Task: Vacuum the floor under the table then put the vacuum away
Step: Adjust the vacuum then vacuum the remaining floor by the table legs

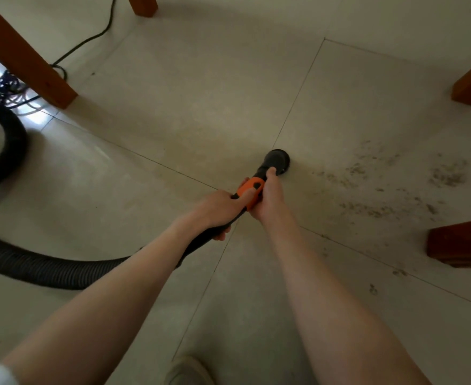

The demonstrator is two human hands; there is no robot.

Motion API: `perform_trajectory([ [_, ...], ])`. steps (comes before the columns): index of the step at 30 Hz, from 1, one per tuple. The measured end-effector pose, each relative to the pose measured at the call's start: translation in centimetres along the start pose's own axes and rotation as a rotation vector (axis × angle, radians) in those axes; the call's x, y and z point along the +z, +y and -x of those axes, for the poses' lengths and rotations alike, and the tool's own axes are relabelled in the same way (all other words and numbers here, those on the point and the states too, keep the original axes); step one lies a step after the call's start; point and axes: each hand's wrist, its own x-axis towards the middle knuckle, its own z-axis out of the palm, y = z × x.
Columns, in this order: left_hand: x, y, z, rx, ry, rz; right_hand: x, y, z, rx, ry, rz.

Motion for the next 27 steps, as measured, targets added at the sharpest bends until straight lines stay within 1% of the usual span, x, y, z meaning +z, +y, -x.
perform_trajectory([
  [5, 0.1, -1.3, 1.2, -0.052, -0.016, 0.06, -0.1, 1.6, 0.5, 0.022, 0.019, 0.038],
  [11, -2.9, -6.4, 4.3, -0.203, 0.121, 0.12, 4.5, 7.7, 1.0, 0.128, -0.054, 0.218],
  [14, -4.0, -8.2, 5.5, -0.256, 0.119, 0.114, 5.4, 10.0, 1.6, 0.174, -0.078, 0.271],
  [17, -4.1, -9.0, 6.1, -0.271, 0.091, 0.123, 5.3, 10.9, 2.1, 0.205, -0.072, 0.263],
  [22, -3.6, -9.2, 6.6, -0.246, 0.05, 0.144, 4.2, 10.9, 3.2, 0.191, -0.027, 0.24],
  [27, -3.1, -9.4, 6.6, -0.214, 0.015, 0.162, 3.6, 10.7, 3.8, 0.148, 0.044, 0.314],
])
